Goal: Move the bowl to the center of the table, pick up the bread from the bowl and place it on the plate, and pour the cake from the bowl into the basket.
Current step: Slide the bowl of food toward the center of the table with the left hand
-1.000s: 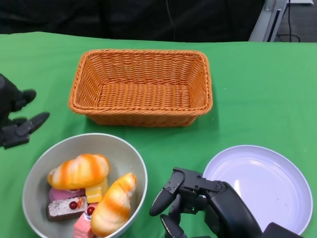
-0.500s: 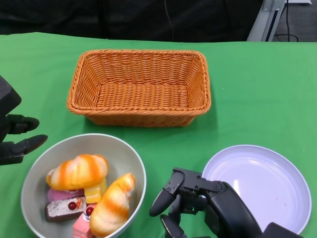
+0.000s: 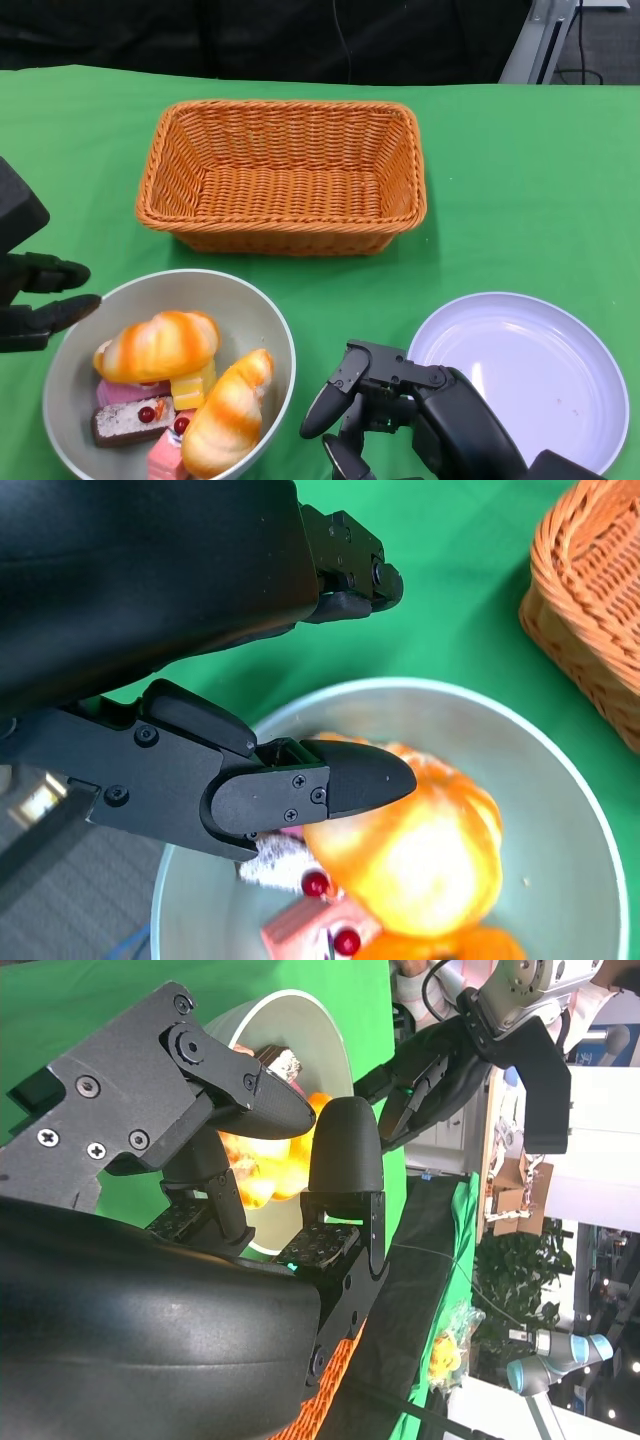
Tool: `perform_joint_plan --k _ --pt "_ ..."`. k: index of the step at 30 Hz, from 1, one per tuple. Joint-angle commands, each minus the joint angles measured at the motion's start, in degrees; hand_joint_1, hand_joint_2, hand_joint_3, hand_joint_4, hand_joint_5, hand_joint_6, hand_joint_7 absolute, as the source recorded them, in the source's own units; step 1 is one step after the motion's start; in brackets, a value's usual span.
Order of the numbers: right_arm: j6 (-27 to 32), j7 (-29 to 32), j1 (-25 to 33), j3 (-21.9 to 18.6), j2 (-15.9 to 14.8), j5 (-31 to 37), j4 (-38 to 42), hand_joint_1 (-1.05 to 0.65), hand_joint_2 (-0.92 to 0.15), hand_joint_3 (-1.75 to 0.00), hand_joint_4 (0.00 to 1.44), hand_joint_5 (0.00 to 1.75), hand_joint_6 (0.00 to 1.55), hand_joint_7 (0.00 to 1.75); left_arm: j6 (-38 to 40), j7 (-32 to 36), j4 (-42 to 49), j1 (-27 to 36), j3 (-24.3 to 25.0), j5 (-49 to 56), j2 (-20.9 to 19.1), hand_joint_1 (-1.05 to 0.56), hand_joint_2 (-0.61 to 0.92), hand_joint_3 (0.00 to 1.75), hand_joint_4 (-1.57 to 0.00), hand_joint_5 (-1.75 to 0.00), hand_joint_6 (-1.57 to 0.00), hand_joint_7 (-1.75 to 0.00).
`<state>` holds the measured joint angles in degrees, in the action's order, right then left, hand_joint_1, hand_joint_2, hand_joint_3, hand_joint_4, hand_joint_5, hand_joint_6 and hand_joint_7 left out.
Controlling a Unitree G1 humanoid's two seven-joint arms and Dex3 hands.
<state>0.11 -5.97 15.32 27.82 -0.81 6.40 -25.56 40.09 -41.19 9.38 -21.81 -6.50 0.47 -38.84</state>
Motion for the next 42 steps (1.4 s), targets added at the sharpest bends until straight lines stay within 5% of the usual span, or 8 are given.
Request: perform_joint_plan --k 1,14,42 --pt "0.1 0.1 0.1 -0.1 -0.1 0.0 -0.4 -0.08 -0.43 -1.18 0.86 1.56 0.71 1.30 2.0 -1.5 -1.6 1.2 1.0 -1.5 -1.3 -0.75 0.92 0.56 -0.09 0.00 -0.08 0.00" --pt "0.5 -0.1 0.5 -0.3 0.1 -0.5 -0.6 -0.07 -0.44 -1.18 0.86 1.55 0.71 1.30 3.2 -5.7 -4.7 2.6 0.2 -4.4 -2.9 -0.74 0.92 0.57 -0.08 -0.01 -0.08 -0.01" --pt "-0.3 -0.1 0.2 -0.2 0.1 0.2 -0.4 -0.07 -0.44 -1.18 0.85 1.55 0.70 1.31 14.7 -2.4 -6.8 0.9 5.2 -13.7 1.2 -0.68 0.92 0.54 -0.10 -0.01 -0.01 0.00"
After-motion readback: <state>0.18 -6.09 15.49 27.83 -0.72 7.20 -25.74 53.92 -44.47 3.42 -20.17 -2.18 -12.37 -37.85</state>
